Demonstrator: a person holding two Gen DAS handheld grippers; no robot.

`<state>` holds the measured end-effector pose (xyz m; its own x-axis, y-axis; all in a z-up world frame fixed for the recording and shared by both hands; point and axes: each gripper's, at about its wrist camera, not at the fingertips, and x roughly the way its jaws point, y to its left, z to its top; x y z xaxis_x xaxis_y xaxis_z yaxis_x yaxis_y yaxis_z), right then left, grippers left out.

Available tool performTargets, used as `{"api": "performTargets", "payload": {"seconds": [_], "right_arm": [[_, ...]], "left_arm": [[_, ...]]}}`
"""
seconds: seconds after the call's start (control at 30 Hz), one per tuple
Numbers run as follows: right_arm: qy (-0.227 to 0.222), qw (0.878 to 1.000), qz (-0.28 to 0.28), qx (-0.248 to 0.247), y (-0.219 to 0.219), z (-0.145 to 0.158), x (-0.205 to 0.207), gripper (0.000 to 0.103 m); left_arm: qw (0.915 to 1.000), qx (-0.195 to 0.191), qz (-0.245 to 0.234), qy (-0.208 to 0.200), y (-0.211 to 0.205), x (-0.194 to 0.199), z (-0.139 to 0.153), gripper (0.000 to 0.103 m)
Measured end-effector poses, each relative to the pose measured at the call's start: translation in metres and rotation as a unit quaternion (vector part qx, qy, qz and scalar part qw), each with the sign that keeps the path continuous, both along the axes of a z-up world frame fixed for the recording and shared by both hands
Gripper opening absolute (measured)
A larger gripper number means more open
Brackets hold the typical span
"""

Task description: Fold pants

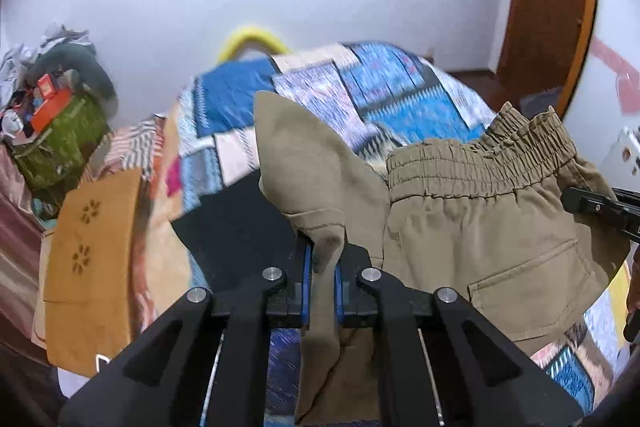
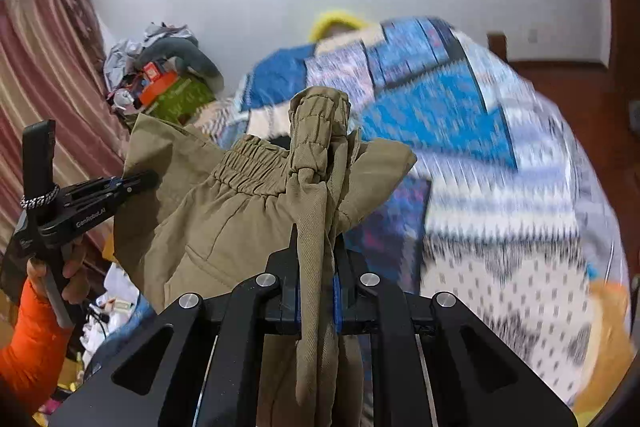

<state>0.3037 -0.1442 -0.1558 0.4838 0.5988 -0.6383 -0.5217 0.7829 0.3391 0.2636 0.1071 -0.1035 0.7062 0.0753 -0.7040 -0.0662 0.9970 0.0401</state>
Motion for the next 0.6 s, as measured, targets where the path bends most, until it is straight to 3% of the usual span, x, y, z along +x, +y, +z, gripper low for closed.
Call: {"api": "performTargets", "payload": {"seconds": [0.17, 0.33, 0.6], "right_arm": [[-0.029, 0.999, 0.018, 0.004, 0.038, 0.019, 0.023, 0.009], [-0.044, 0.998, 0.044, -0.011, 0.079, 0.020, 0.043, 0.009], [-0.035, 0.996, 0.073, -0.037, 0.148, -0.011, 0.079, 0.009]], "left_arm": [[0.9993, -0.007, 0.036, -0.011, 0.041, 0.013, 0.013, 0.009], [0.9973, -0.022, 0.071, -0.002, 0.080, 0.032, 0.008, 0.009], [0.9916, -0.026, 0.121, 0.035, 0.140, 0.072, -0.040, 0.009]]}}
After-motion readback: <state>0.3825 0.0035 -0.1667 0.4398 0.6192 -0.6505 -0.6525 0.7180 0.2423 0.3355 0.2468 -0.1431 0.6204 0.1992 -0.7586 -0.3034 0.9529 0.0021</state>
